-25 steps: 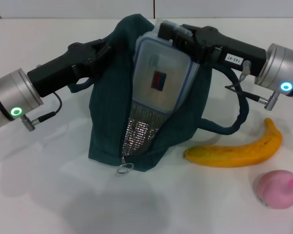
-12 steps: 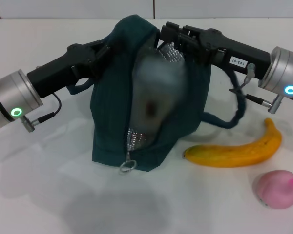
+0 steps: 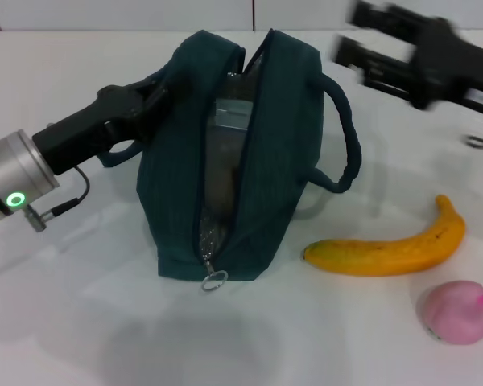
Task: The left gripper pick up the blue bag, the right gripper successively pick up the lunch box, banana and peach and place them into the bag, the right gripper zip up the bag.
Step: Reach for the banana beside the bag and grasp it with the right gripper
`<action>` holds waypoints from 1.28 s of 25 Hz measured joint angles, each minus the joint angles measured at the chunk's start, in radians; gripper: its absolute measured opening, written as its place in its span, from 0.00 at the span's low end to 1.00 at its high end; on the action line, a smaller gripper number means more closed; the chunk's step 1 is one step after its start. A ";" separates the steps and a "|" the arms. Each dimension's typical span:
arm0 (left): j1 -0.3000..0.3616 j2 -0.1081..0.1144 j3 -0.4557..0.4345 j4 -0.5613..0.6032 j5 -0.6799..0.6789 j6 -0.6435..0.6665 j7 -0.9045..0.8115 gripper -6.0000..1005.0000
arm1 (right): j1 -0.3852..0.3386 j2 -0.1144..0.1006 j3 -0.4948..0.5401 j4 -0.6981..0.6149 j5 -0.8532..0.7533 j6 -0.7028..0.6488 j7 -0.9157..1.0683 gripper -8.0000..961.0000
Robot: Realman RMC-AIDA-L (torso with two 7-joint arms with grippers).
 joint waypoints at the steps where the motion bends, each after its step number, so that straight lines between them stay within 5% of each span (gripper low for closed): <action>1: 0.000 0.000 0.000 0.000 0.000 0.000 0.000 0.04 | -0.040 -0.002 0.039 -0.058 -0.044 0.012 0.000 0.56; 5: 0.019 0.002 0.002 -0.006 -0.004 0.000 0.000 0.04 | -0.206 0.042 0.260 -0.293 -0.272 0.050 0.042 0.64; 9: 0.018 0.003 0.003 -0.007 -0.004 0.000 0.004 0.04 | -0.238 0.054 0.388 -0.470 -0.598 0.018 0.279 0.72; 14: 0.012 0.004 0.003 -0.008 -0.005 -0.006 0.014 0.04 | -0.103 0.025 0.395 -0.517 -0.973 -0.144 0.520 0.80; 19: 0.003 0.005 0.003 -0.003 -0.006 -0.028 0.026 0.04 | 0.028 0.068 0.376 -0.572 -1.312 -0.243 0.642 0.80; 27: 0.000 0.005 0.003 -0.004 -0.013 -0.035 0.026 0.04 | 0.192 0.077 0.231 -0.566 -1.512 -0.289 0.756 0.80; 32: -0.008 0.005 0.003 -0.002 -0.014 -0.036 0.026 0.04 | 0.212 0.080 0.117 -0.547 -1.577 -0.240 0.809 0.80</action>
